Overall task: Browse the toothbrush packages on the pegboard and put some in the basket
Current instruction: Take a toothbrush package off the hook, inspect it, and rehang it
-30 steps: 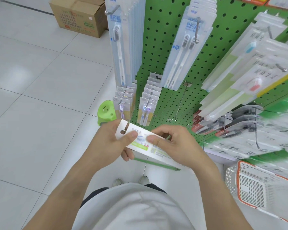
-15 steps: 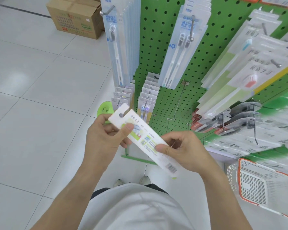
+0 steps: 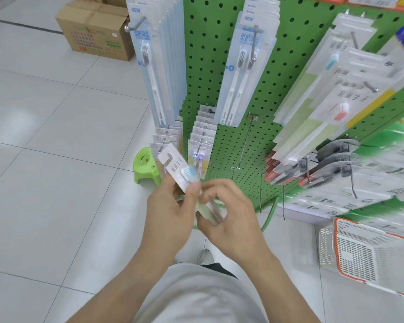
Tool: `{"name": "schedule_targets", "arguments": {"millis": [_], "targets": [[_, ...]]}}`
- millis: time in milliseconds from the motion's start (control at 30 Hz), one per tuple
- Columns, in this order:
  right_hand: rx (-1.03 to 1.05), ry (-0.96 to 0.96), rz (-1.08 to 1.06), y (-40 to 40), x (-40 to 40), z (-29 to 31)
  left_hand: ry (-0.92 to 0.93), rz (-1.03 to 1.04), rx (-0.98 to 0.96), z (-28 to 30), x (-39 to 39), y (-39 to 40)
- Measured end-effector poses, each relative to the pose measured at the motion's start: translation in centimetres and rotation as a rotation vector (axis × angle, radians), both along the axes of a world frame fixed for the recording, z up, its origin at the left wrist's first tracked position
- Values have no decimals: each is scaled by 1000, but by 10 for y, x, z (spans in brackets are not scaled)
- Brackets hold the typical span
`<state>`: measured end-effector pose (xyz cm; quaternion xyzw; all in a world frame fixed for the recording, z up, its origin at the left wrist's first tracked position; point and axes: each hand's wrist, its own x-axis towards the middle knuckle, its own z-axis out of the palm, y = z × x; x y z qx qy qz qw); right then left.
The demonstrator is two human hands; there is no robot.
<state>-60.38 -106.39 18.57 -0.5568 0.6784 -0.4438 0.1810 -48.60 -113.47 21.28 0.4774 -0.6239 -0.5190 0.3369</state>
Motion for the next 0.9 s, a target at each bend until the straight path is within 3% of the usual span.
{"name": "schedule_targets", "arguments": {"millis": [133,300,600,900], "targets": [[-6,-112,-62,7,-1,3,77,-15,25,3,-1,-4],[114,-410,-179,13,-12,13,191,-126,122,13,-11,-9],[3,-471,-335,24,-35,28,95,-350,-26,26,-43,-10],[-230,-532,-360,32,-62,47,278,-474,-163,61,-86,-2]]}}
